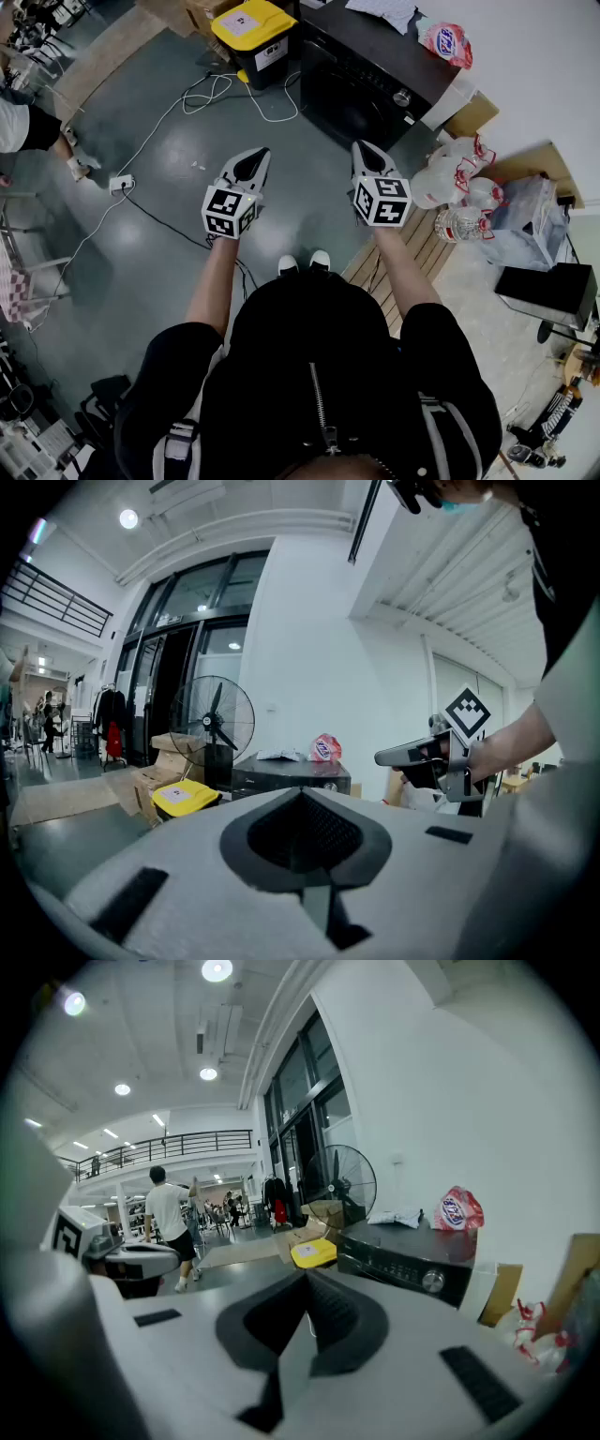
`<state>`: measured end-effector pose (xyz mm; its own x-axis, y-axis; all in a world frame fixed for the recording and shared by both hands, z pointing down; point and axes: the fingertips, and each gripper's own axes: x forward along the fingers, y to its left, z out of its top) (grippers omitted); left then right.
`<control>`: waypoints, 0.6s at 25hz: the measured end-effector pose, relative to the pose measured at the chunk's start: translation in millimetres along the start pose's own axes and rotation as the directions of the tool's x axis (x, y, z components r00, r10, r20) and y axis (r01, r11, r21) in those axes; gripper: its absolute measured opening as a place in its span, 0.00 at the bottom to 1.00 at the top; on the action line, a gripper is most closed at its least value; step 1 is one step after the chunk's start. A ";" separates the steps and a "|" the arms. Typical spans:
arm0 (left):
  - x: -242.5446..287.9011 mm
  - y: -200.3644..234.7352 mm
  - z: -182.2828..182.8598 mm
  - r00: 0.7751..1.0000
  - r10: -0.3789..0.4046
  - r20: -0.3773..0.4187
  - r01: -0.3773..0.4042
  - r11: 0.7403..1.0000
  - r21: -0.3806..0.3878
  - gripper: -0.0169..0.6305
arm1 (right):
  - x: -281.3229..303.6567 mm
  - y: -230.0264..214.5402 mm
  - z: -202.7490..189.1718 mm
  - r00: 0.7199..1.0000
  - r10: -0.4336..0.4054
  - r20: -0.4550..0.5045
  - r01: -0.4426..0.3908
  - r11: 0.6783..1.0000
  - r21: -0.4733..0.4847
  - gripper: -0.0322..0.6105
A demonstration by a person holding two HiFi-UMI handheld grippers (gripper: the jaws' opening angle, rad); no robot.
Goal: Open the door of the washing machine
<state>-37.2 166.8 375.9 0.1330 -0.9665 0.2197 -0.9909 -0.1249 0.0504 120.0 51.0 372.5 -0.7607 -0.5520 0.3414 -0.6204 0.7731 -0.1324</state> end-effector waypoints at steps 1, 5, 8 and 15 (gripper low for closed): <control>2.7 -1.9 0.8 1.000 0.001 0.001 -0.001 1.000 0.000 0.03 | -0.7 -2.7 1.6 1.000 0.002 0.008 -0.002 1.000 -0.003 0.05; 15.8 -7.5 1.7 1.000 0.007 -0.001 -0.007 1.000 0.001 0.03 | -2.2 -9.7 7.9 0.998 0.043 0.046 -0.043 0.999 -0.020 0.05; 27.4 -5.6 4.2 1.000 0.021 0.001 -0.021 1.000 0.001 0.03 | 3.4 -11.1 7.4 0.995 0.091 0.035 -0.090 0.995 -0.029 0.05; 61.8 -15.0 3.6 1.000 0.016 -0.005 -0.016 1.000 0.017 0.03 | 18.7 -24.0 1.8 0.985 0.171 -0.003 -0.171 0.985 -0.016 0.05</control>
<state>-14.2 108.1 385.2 0.1167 -0.9673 0.2250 -0.9932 -0.1129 0.0300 120.3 21.6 380.4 -0.8549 -0.4112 0.3163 -0.4783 0.8609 -0.1735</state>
